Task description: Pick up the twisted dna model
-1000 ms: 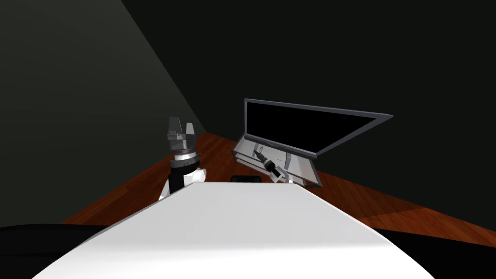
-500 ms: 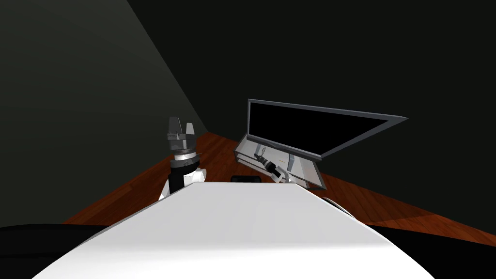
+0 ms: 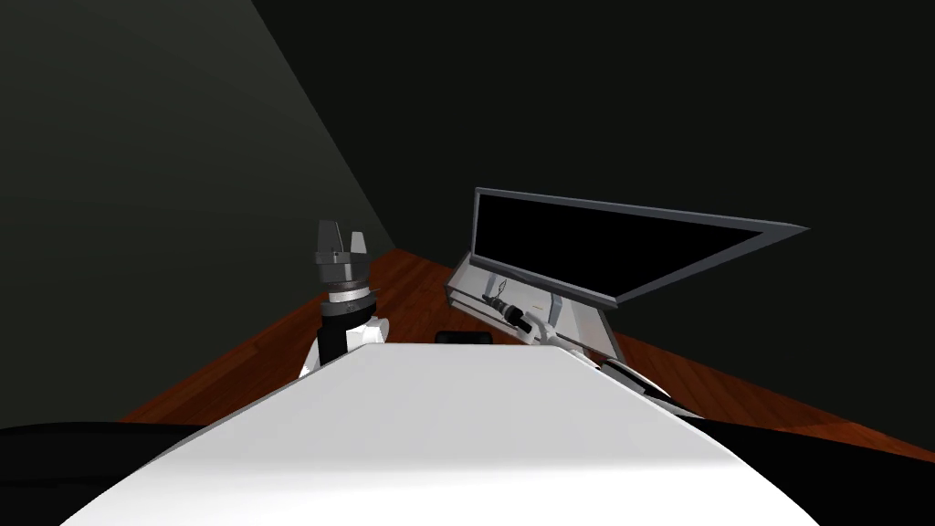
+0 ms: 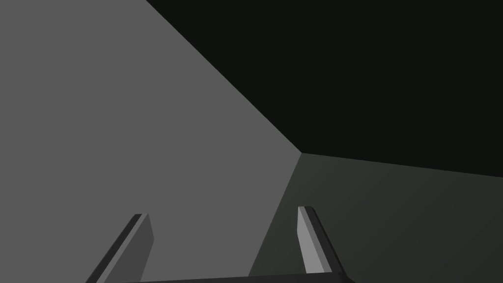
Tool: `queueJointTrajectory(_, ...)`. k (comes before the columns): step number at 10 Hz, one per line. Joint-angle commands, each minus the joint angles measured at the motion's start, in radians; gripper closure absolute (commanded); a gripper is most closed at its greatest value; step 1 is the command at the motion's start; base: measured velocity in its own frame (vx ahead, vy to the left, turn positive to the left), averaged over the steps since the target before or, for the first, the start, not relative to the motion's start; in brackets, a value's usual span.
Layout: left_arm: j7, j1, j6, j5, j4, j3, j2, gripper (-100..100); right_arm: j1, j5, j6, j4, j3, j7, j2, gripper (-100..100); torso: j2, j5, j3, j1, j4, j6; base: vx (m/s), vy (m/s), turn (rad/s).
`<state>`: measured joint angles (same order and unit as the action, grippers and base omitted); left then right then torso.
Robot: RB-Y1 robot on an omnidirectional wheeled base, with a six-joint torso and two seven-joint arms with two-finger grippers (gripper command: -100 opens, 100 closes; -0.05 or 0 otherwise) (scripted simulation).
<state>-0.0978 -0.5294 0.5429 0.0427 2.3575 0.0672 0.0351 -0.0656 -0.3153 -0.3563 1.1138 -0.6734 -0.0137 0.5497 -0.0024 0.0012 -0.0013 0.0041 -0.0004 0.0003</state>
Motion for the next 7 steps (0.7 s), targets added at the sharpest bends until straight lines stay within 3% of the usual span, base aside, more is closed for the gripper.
queueJointTrajectory(1,0.0,0.0,0.0,0.0,0.0,0.0,0.0,0,-0.015,-0.008,-0.01,-0.05,-0.012,0.004,0.0,-100,0.0,0.0,0.0,0.0,0.0,0.0,0.025,0.043,0.028)
queueJointTrajectory(2,0.0,0.0,0.0,0.0,0.0,0.0,0.0,0,-0.015,-0.008,-0.01,-0.063,-0.012,0.004,0.0,-100,0.001,0.0,0.0,-0.001,0.0,0.0,0.011,0.013,-0.004)
queueJointTrajectory(3,0.0,0.0,0.0,0.0,0.0,0.0,0.0,0,-0.04,-0.023,-0.006,-0.097,-0.043,-0.003,0.018,-100,0.002,-0.001,0.001,-0.003,0.0,0.0,0.025,0.03,0.052)
queueJointTrajectory(4,0.0,0.0,0.0,0.0,0.0,0.0,0.0,0,-0.04,-0.023,-0.006,-0.112,-0.043,-0.003,0.018,-100,0.001,-0.001,0.001,-0.003,0.0,0.0,0.027,0.036,0.035)
queueJointTrajectory(7,0.0,0.0,0.0,0.0,0.0,0.0,0.0,0,-0.087,-0.048,0.003,-0.181,-0.101,-0.015,0.052,-100,0.001,0.0,0.0,-0.002,0.0,0.0,0.033,0.047,0.048)
